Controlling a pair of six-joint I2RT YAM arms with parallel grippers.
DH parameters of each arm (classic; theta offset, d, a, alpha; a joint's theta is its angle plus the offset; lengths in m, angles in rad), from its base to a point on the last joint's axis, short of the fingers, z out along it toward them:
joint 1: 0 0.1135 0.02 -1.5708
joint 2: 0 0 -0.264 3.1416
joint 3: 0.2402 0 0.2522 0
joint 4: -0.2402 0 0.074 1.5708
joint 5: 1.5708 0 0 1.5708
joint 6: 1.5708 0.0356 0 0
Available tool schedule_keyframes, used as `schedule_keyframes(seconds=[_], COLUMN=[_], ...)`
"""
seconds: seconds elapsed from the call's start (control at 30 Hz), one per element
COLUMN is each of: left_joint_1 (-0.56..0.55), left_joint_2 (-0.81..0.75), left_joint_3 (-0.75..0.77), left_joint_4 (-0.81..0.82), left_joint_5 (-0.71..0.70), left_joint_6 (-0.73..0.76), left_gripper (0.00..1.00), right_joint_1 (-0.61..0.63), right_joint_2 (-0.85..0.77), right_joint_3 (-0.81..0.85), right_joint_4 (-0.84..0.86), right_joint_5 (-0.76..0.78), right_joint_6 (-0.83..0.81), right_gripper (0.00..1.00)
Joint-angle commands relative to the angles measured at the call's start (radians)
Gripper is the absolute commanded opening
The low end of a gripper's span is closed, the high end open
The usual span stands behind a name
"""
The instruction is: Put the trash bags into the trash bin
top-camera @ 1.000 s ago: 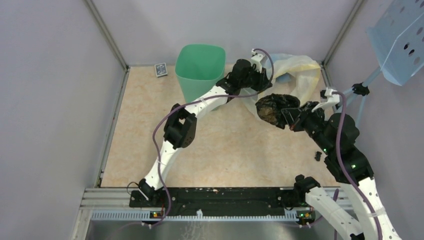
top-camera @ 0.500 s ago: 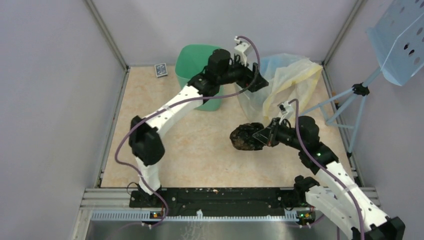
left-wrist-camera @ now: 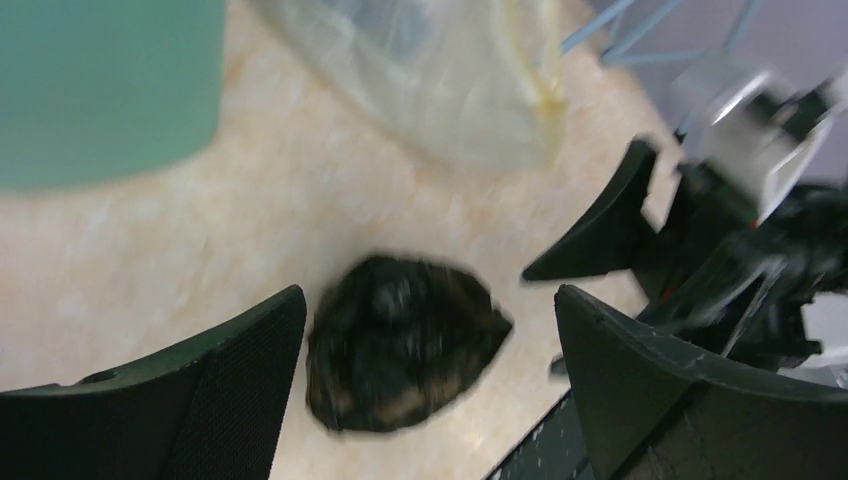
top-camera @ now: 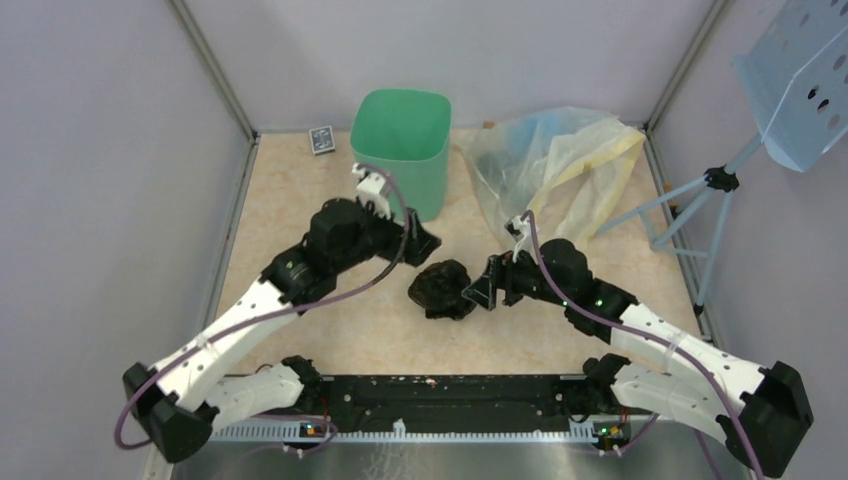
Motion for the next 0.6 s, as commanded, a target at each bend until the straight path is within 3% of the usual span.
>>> schedule_keyframes(seconds=[0.0,0.07,0.17,0.3,0.57], left_joint_1=[0.004,0.003,0.004,0.004,0.004], left_joint_2=[-0.291,-0.393,-0.44,-0.389,-0.273], left_joint_3=[-0.28,-0.406,-0.477,-0.485,-0.476], left_joint_4=[0.067,0.143,0.062,-0.019,0.097], left_joint_5=[-0.105,0.019,0.026,0.017,-0.068], left_joint_6=[-0.153,-0.156,-0.226,-0.236,-0.05], left_gripper=[0.99,0.97,0.93,0.95,0.95], right_joint_1=[0.011,0.011,0.01,0.011,0.013], right_joint_2=[-0.058,-0.079,-0.082,-0.057,0.085], right_joint_3=[0.003,-0.006,-0.019,-0.035,0.025], right_joint_4=[-0.042,-0.076,-0.096,-0.069,0.009], right_joint_5=[0.115,0.129,0.11,0.108,0.111], right_joint_6=[-0.002,0.009,0.03,0.047,0.038], right_gripper=[0.73,0.69,0.66,0.66,0.64])
